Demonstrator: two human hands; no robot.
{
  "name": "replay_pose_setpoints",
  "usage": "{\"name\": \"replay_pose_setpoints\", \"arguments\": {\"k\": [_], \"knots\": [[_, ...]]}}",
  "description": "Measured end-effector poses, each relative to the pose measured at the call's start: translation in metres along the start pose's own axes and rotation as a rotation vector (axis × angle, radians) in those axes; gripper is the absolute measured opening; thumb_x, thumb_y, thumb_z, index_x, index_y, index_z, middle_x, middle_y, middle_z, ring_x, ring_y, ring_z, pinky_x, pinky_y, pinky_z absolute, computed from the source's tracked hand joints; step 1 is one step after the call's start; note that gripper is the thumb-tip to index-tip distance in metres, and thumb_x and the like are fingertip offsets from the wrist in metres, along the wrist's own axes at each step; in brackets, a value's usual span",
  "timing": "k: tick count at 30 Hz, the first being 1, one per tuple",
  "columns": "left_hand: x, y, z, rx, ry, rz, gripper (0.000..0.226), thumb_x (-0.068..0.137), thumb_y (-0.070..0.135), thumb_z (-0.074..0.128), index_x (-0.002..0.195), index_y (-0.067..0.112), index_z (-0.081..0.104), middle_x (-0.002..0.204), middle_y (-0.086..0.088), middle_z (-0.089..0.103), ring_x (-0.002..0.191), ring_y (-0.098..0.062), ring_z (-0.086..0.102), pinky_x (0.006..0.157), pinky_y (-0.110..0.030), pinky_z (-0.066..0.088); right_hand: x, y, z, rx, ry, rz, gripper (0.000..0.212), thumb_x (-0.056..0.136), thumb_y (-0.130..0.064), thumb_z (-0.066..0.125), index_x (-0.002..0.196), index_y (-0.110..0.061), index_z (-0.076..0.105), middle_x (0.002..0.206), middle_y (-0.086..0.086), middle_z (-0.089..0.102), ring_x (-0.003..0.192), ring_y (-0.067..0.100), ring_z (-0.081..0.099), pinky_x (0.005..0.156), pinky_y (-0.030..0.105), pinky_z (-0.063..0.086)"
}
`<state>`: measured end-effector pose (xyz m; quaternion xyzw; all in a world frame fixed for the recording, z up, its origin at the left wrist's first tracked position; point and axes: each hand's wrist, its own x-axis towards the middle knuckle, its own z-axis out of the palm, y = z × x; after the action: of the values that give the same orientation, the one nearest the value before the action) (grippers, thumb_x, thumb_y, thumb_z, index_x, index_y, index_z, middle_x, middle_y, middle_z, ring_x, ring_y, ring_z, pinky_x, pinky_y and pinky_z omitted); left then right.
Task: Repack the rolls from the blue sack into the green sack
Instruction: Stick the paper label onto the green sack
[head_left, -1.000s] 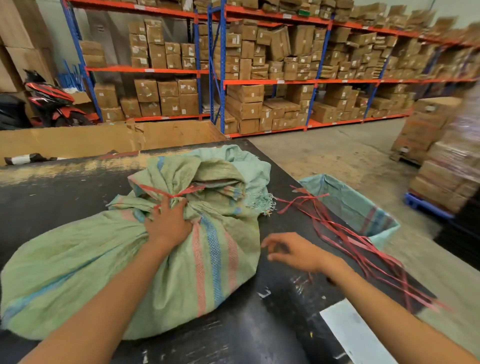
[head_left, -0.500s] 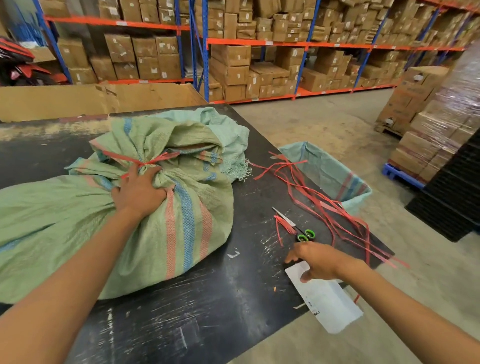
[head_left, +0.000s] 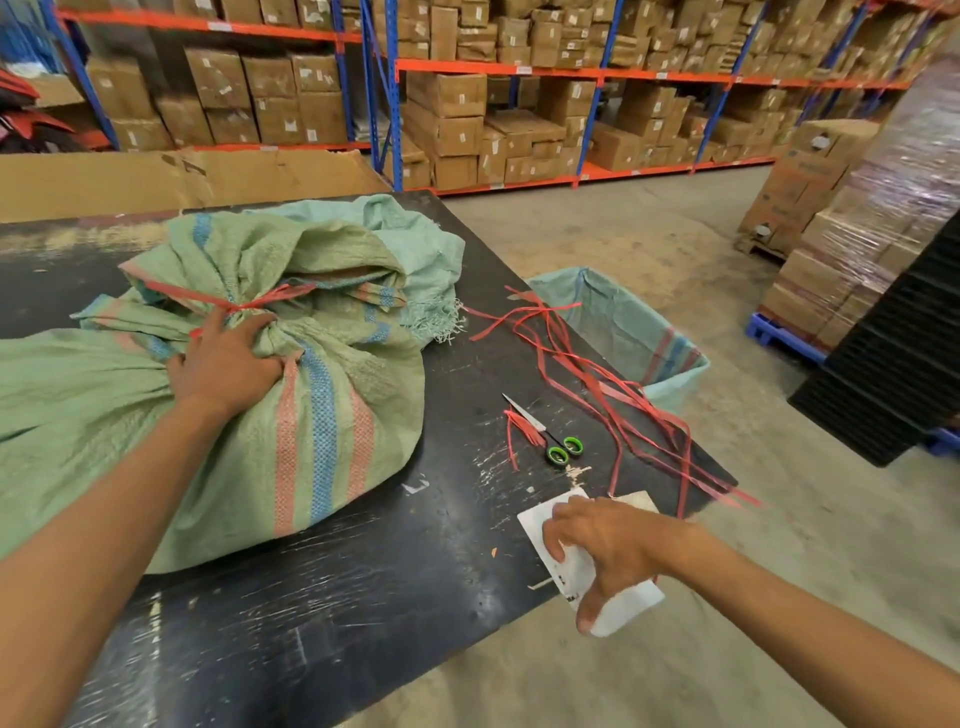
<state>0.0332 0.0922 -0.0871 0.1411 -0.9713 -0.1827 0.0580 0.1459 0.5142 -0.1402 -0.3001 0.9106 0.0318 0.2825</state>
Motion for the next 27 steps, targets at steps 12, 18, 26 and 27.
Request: {"name": "replay_pose_setpoints", "arguments": {"k": [12, 18, 26, 27], "knots": [[0.002, -0.007, 0.002, -0.033, -0.008, 0.024, 0.069, 0.076, 0.056, 0.055, 0.142, 0.040, 0.042, 0.161, -0.001, 0.018, 0.143, -0.037, 0.027, 0.112, -0.066, 0.018, -0.006, -0.048, 0.014, -0.405, 0.090, 0.223, 0.034, 0.087, -0.032, 0.059, 0.115, -0.012, 0.061, 0.118, 0.012, 0.064, 0.111, 0.032, 0.058, 0.095, 0.041, 0.035], [0.004, -0.007, 0.004, -0.023, 0.003, 0.011, 0.062, 0.085, 0.051, 0.062, 0.143, 0.041, 0.042, 0.162, 0.001, 0.016, 0.144, -0.036, 0.026, 0.113, -0.066, 0.017, -0.007, -0.055, 0.002, -0.397, 0.085, 0.227, 0.029, 0.090, -0.020, 0.059, 0.119, -0.014, 0.059, 0.120, 0.012, 0.063, 0.110, 0.033, 0.061, 0.074, 0.033, 0.030], [0.006, -0.009, 0.006, -0.034, 0.011, 0.010, 0.062, 0.085, 0.050, 0.062, 0.143, 0.042, 0.042, 0.162, 0.001, 0.017, 0.143, -0.036, 0.027, 0.113, -0.065, 0.017, -0.007, -0.047, -0.016, -0.384, 0.080, 0.242, 0.033, 0.088, -0.022, 0.062, 0.119, -0.014, 0.057, 0.119, 0.009, 0.062, 0.110, 0.032, 0.060, 0.071, 0.032, 0.035], [0.006, -0.009, 0.005, -0.035, 0.012, 0.011, 0.063, 0.085, 0.050, 0.062, 0.143, 0.042, 0.042, 0.162, 0.001, 0.017, 0.143, -0.036, 0.028, 0.113, -0.065, 0.017, -0.006, -0.046, -0.018, -0.375, 0.082, 0.242, 0.033, 0.087, -0.023, 0.064, 0.118, -0.014, 0.057, 0.118, 0.009, 0.063, 0.109, 0.032, 0.061, 0.071, 0.033, 0.036]]}}
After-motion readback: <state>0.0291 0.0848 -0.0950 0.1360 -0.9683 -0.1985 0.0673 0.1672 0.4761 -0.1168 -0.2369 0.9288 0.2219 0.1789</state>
